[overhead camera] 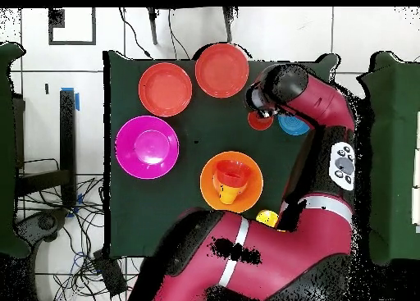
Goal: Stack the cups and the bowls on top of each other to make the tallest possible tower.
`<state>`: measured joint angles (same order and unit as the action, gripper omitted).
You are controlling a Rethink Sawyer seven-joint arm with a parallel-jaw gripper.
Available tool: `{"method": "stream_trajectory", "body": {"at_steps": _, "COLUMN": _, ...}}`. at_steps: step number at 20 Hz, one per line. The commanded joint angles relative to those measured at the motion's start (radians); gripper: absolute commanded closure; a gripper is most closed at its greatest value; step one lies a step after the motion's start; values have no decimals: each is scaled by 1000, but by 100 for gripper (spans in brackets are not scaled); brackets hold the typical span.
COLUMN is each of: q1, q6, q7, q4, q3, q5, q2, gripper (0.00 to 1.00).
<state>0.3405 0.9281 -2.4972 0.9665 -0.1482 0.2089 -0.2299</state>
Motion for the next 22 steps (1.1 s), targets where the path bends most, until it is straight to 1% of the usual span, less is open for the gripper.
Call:
{"method": "stream_trajectory", "body": {"at_steps": 1, "q1": 16, "q6": 30, "q7": 320, "q4": 88, "q3": 179, "q5": -78, "q2": -1, "gripper": 100}}
{"method": "stream_trajectory", "body": {"at_steps": 6, "q1": 19, "q6": 34, "q7": 302, "q4": 75, "q3": 190, "q5": -109, "q2": 5, "gripper": 100}}
{"method": "stream_trajectory", "body": {"at_steps": 10, "q1": 21, "q6": 28, "q7": 288, "q4": 60, "q3": 195, "q5": -136, "q2": 25, "gripper": 100}}
{"method": "stream_trajectory", "body": {"at_steps": 16, "q1": 27, "q6": 20, "q7": 269, "q4": 77, "q3": 212, "q5": -152, "q2": 22, "gripper": 100}}
{"method": "stream_trajectory", "body": {"at_steps": 19, "q1": 31, "q6": -4, "q7": 257, "q4": 98, "q3": 225, "q5": -159, "q2": 28, "gripper": 100}}
{"method": "stream_trajectory", "body": {"at_steps": 22, "q1": 38, "q6": -51, "q7": 265, "q4": 109, "q3": 231, "q5": -186, "q2": 31, "gripper": 100}}
